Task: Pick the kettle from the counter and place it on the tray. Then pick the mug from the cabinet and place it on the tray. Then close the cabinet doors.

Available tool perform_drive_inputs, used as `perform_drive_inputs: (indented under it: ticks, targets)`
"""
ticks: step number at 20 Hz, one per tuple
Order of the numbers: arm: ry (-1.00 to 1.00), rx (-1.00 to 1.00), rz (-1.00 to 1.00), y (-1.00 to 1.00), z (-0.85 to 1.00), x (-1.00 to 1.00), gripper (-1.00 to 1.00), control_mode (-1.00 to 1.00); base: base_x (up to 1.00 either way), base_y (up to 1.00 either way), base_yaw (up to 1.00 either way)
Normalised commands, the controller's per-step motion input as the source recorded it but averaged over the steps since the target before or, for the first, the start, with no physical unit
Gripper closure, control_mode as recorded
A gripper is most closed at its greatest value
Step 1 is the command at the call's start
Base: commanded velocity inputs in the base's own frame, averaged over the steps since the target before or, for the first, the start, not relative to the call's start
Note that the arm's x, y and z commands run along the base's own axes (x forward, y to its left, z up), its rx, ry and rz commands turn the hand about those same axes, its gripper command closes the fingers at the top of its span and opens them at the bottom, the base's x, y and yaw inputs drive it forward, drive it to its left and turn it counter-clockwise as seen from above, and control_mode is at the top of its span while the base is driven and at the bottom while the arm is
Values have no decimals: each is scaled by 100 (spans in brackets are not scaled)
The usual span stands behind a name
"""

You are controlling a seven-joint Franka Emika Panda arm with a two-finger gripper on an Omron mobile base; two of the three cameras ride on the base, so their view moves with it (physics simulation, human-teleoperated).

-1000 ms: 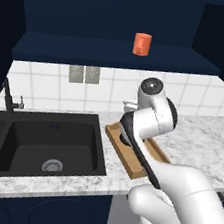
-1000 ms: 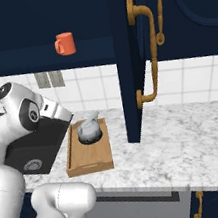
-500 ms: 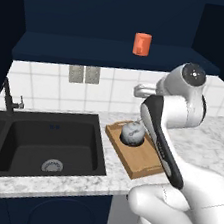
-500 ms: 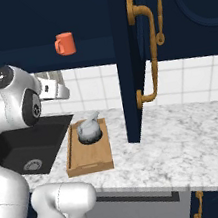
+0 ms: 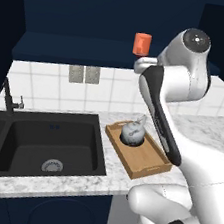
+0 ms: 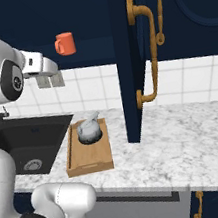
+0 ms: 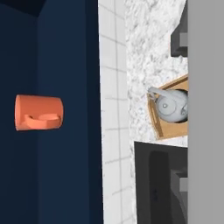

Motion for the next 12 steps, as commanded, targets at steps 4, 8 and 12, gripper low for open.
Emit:
perform_drive_inputs:
  ticks: [4,8,12]
  targets:
    - [-1,0,-3,6,4,31,-100,-100,0,0,0]
    - [-7,0,-3,2,14,40,-100,-100,0,0,0]
    - [0,0,-7,0,27,34,-100,-100,0,0,0]
